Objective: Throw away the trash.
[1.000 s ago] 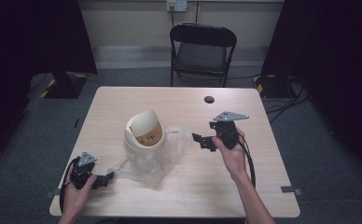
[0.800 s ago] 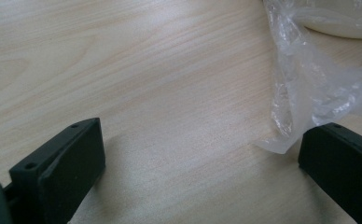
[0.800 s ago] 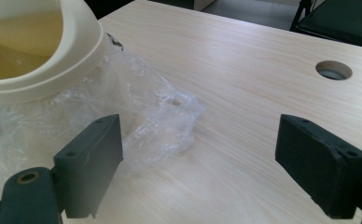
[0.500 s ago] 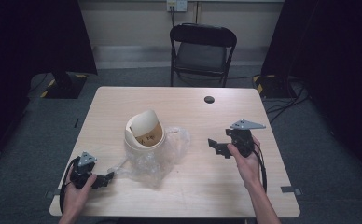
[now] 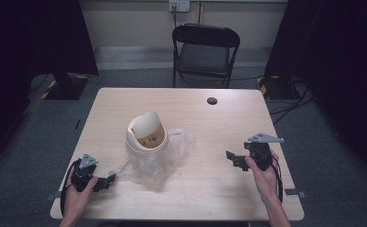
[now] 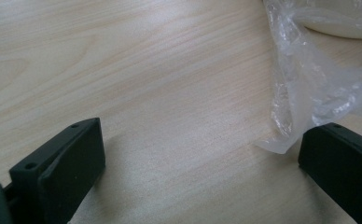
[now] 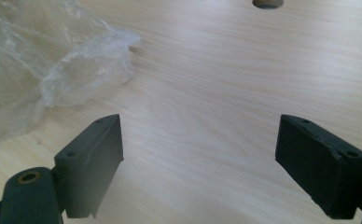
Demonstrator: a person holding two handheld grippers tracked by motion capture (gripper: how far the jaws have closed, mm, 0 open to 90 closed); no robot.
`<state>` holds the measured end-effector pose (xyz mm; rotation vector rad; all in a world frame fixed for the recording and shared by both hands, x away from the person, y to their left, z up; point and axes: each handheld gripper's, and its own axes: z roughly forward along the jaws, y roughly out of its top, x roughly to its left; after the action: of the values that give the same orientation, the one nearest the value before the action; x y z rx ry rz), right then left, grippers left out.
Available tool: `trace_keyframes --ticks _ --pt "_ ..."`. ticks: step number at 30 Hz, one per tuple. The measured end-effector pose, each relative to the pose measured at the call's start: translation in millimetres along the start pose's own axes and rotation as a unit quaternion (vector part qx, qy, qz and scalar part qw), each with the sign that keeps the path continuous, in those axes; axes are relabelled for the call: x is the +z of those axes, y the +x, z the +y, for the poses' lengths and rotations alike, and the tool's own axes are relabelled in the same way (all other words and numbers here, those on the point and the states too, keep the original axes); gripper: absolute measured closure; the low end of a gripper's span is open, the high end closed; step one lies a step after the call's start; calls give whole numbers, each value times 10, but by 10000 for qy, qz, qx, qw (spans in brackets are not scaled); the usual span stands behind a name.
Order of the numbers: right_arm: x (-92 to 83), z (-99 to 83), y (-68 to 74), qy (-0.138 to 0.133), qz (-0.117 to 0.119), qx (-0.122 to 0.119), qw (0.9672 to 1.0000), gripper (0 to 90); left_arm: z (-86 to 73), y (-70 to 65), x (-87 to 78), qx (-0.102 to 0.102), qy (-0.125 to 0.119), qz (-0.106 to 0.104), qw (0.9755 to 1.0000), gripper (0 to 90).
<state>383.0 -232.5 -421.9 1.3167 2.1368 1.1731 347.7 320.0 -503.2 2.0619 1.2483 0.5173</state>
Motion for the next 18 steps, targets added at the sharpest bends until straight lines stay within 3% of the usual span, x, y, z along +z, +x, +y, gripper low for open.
trace_keyframes --ticks 11,18 --pt "-38 -343 -229 244 -239 262 9991 146 0 0 0 -1 -1 0 10000 0" --pt "11 -532 -279 338 -361 406 9980 152 0 0 0 -1 -1 0 10000 0"
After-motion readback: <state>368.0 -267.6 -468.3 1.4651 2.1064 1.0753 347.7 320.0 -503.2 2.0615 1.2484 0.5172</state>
